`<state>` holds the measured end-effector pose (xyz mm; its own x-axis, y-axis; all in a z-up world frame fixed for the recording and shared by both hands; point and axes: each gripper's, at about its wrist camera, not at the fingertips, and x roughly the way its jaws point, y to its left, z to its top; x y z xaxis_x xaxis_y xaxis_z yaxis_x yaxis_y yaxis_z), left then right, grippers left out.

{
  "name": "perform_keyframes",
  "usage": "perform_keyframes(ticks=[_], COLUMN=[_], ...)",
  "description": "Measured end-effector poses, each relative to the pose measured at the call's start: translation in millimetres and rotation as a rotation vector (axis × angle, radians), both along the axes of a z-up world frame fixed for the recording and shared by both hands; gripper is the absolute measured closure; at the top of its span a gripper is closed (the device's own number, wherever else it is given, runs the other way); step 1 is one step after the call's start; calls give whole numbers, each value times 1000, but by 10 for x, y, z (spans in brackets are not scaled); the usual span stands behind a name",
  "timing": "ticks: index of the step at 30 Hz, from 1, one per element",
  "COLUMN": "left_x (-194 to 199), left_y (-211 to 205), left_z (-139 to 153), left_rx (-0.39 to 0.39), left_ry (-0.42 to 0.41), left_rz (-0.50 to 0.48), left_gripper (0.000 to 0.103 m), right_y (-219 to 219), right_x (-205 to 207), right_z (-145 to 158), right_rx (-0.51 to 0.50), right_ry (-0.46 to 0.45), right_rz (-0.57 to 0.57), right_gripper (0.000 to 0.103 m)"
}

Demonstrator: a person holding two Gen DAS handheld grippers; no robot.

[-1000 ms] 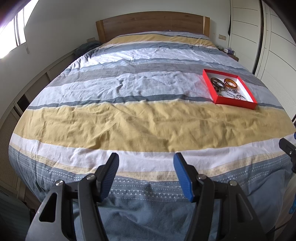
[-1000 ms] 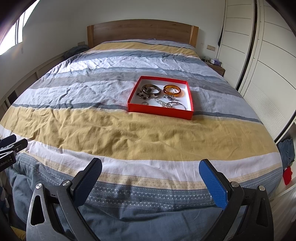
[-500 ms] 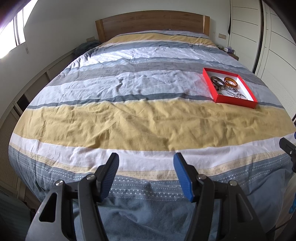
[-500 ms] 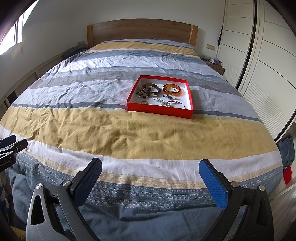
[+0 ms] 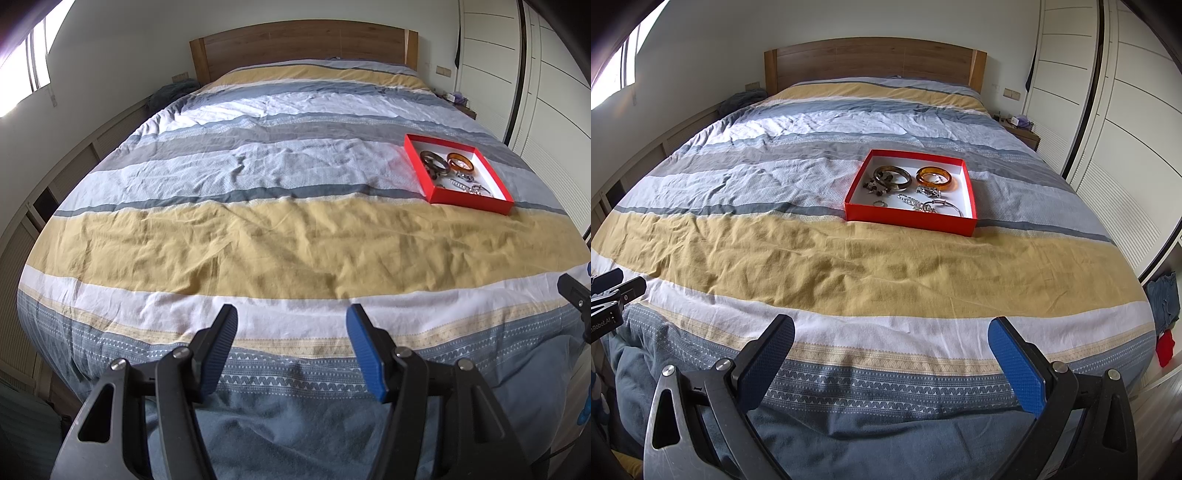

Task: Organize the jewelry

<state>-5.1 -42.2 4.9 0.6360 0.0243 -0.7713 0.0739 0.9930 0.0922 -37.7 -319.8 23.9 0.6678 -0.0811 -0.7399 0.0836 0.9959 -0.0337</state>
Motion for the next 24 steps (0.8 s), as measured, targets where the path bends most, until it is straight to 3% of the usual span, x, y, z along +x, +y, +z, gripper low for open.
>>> perform_keyframes(ticks=[24], left_x=[-15], left_y=[-5], left_z=[-7], left_rx=[-1], left_ry=[3], left_rz=[-1], left_gripper=[44], right_y=[-8], right_x=[-4], right_z=[-8], right_rx=[-1], right_ry=[1], right_rz=[1], right_gripper=[0])
